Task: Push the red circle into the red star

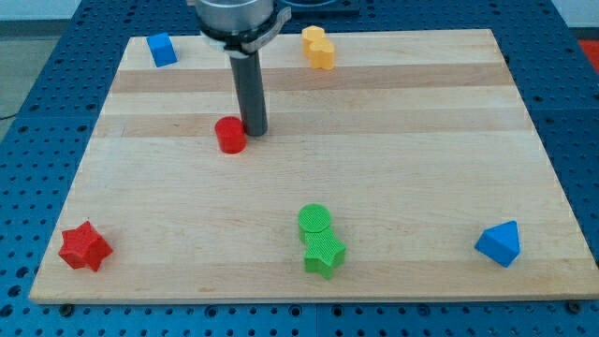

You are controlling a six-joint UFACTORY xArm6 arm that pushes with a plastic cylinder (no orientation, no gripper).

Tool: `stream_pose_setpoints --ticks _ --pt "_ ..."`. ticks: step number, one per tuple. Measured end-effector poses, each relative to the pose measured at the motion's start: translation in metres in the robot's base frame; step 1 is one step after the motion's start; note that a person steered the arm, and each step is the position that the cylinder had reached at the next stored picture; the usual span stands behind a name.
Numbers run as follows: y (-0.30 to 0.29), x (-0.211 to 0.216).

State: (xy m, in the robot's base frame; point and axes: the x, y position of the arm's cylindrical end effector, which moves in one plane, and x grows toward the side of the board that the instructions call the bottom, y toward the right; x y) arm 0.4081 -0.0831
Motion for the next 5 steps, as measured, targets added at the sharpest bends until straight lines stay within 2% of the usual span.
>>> stream_pose_setpoints --ticks 3,5 --pt "-0.082 -0.019" --pt "-0.093 0.020"
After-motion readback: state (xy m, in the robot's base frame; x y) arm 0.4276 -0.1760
